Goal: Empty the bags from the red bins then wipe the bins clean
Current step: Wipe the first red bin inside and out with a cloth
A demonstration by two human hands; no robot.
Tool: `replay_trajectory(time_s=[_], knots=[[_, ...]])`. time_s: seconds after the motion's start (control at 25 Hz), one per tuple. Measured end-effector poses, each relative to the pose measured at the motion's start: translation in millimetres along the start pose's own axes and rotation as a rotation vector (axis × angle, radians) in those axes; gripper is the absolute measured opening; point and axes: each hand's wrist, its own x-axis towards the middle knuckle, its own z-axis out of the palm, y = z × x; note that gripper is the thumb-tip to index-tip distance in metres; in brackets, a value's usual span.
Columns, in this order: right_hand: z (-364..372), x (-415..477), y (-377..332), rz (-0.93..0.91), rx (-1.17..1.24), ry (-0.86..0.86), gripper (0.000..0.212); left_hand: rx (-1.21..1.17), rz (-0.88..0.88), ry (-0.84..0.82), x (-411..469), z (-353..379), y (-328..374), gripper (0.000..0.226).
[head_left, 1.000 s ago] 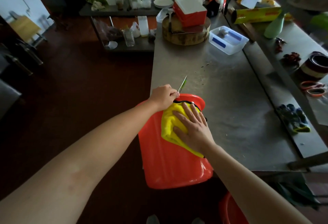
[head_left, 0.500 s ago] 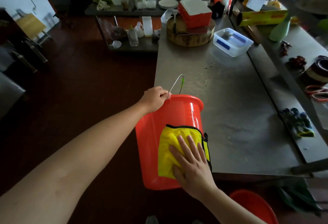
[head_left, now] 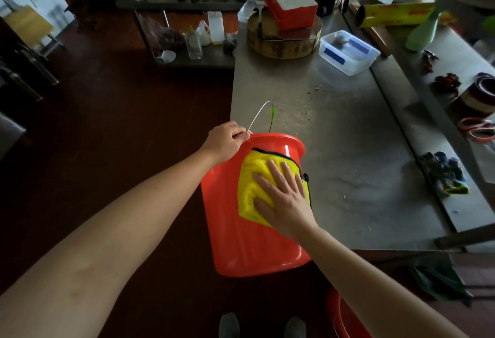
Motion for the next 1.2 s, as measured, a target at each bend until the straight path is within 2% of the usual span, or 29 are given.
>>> replay_trajectory(time_s=[0.16, 0.32, 0.76, 0.88, 1.0, 1.08, 1.2], knots=[[-9, 45, 5, 0.06, 0.037, -0.034, 0.062, -0.037, -0.014, 0.031, -7, -5, -5, 0.025], [-6, 50, -8, 0.015, 0.014, -0.031, 0.058, -0.101, -0.062, 0.074, -20, -13, -22, 0.023], [17, -59, -21, -0.045, 0.066, 0.034, 0.049, -0.204, -0.182, 0.137, -54, -28, -50, 0.025], [20, -77, -26, -0.065, 0.053, 0.036, 0.049, -0.119, -0.196, 0.26, -70, -26, -50, 0.03], [21, -81, -28, -0.064, 0.049, 0.038, 0.049, 0.238, 0.009, 0.44, -79, -18, -49, 0.035], [20, -82, -26, -0.052, 0.055, 0.04, 0.049, 0.471, 0.229, 0.397, -77, -14, -42, 0.037], [19, -84, -19, -0.037, 0.087, 0.049, 0.05, 0.609, 0.46, 0.266, -67, -4, -25, 0.04]])
